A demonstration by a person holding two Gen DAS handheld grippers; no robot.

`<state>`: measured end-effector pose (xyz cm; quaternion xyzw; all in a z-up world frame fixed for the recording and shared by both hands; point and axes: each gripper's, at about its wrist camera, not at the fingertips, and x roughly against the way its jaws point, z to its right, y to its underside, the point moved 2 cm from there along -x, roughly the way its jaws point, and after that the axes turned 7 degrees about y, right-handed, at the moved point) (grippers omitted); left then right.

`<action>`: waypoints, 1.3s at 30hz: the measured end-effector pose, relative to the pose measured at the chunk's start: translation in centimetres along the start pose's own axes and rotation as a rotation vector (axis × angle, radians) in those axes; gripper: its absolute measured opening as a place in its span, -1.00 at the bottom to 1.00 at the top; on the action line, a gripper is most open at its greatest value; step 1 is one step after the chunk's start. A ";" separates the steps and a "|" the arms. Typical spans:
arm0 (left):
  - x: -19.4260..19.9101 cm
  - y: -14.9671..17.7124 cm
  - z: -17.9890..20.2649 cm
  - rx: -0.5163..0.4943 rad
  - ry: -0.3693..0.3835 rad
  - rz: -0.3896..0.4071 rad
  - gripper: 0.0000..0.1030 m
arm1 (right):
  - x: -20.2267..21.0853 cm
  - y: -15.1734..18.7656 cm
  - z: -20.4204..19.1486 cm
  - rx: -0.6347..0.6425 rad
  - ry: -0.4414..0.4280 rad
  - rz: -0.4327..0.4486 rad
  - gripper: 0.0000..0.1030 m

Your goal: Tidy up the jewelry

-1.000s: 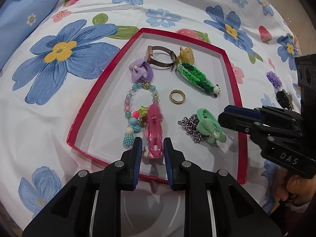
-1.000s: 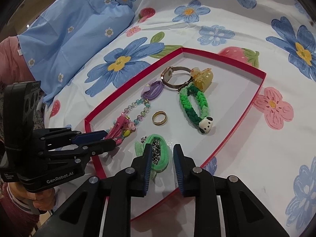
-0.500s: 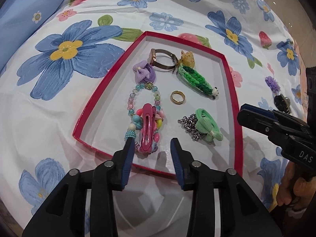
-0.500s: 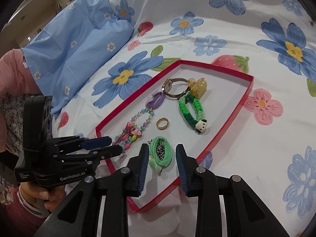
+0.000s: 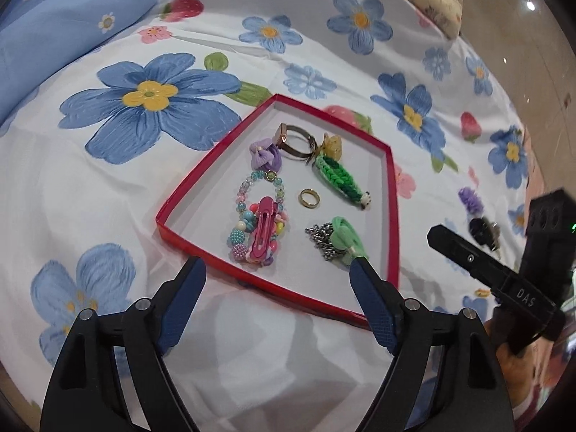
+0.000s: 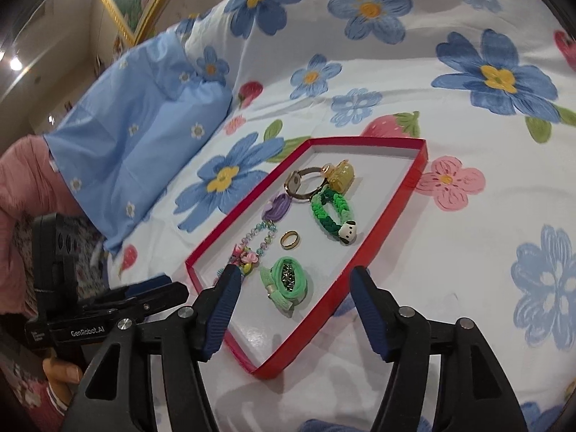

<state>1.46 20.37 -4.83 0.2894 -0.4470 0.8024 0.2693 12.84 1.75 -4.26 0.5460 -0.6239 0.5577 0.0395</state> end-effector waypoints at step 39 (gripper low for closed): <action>7.7 0.6 5.1 -0.249 -0.325 0.240 1.00 | 10.2 -1.0 -5.2 0.265 0.288 0.258 0.99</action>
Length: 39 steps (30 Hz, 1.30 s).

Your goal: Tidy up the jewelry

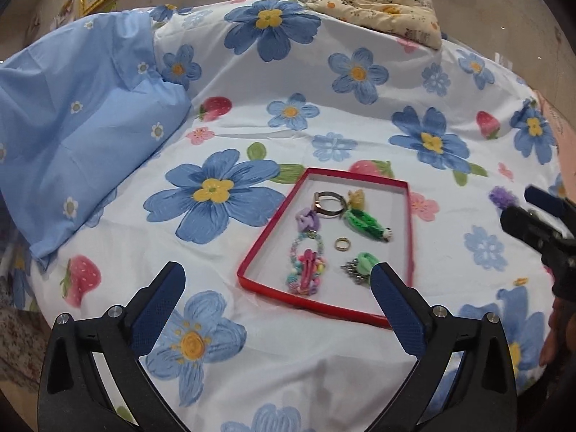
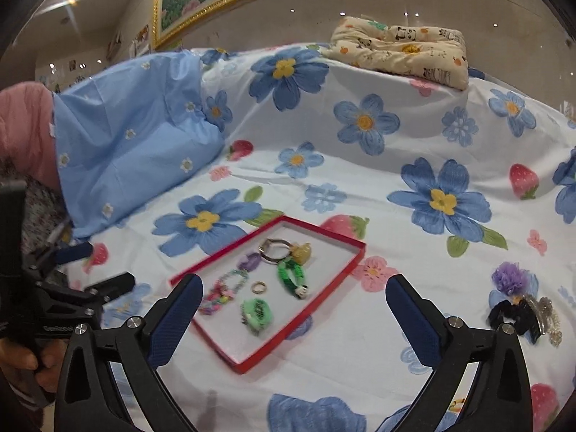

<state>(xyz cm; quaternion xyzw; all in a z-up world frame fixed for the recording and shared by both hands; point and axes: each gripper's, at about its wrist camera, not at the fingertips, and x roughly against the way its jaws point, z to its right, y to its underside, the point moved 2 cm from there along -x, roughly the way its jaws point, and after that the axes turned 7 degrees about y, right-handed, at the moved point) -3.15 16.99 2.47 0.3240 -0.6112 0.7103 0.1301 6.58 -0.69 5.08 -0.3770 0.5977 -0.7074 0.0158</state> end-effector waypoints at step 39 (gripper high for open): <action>-1.7 5.3 0.9 0.030 -0.038 -0.051 1.00 | -3.0 7.6 -0.3 -0.101 -0.053 -0.065 0.99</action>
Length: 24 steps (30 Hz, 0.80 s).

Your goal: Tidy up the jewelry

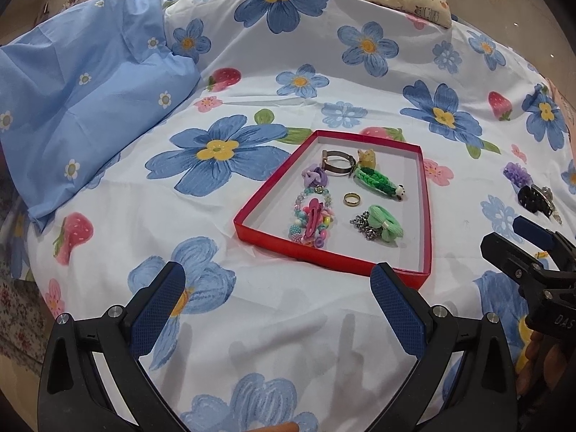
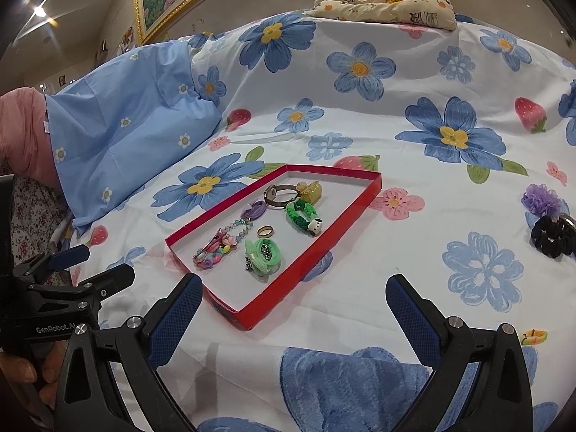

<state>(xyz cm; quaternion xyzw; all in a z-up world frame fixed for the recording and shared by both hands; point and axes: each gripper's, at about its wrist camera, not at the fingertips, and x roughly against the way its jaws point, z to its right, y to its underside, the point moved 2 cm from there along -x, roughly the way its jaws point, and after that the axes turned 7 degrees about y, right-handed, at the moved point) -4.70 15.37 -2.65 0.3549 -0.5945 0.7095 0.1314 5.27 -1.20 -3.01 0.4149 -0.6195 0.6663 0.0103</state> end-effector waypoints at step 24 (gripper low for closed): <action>0.3 -0.1 0.3 -0.015 -0.002 0.010 1.00 | 0.1 -0.2 -0.3 0.001 0.000 0.000 0.99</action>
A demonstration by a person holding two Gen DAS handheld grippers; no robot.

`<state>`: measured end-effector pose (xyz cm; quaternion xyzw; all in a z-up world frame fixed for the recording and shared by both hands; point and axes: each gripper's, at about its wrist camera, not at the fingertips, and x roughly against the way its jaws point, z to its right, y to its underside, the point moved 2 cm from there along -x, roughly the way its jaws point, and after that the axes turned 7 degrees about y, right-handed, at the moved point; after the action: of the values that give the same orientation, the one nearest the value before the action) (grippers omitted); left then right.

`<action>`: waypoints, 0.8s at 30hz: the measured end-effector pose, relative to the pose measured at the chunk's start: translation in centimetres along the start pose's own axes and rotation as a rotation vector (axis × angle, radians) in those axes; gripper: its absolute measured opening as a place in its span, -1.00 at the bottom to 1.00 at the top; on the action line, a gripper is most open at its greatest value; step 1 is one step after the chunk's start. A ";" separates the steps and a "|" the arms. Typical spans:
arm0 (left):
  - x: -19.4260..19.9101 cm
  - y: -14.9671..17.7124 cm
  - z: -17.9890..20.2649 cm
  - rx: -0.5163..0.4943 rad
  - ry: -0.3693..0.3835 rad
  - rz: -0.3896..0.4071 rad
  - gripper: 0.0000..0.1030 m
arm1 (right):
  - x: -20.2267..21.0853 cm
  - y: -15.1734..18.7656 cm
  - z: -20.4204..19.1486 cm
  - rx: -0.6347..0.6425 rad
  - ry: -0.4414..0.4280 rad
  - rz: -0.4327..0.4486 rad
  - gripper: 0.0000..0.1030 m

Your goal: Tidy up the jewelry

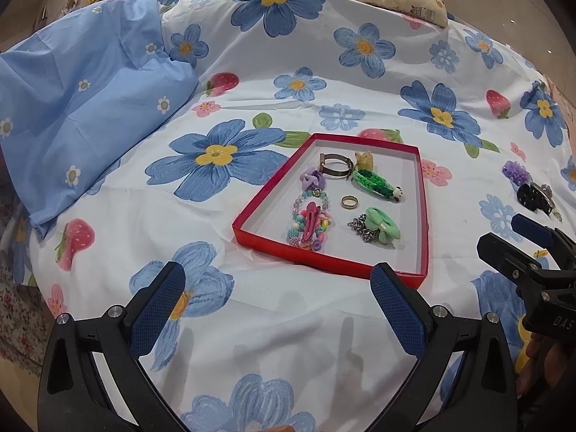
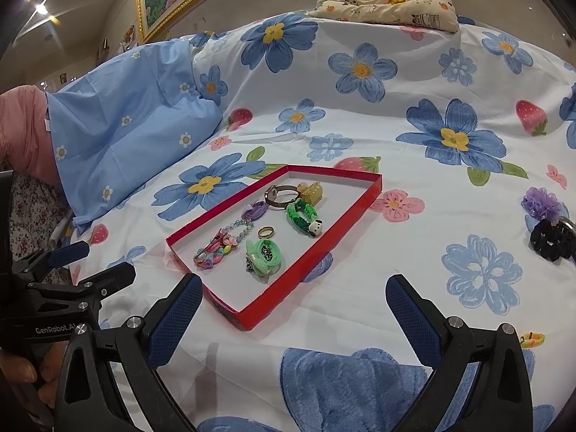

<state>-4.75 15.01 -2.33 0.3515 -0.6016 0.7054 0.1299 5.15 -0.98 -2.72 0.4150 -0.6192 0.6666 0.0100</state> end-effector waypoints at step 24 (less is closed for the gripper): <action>0.0 0.0 -0.1 -0.001 0.004 0.005 1.00 | 0.1 -0.1 -0.8 0.026 -0.017 -0.002 0.99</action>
<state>-4.82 15.07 -2.32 0.3487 -0.6027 0.7059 0.1294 4.75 -0.37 -2.46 0.4214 -0.6100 0.6710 -0.0003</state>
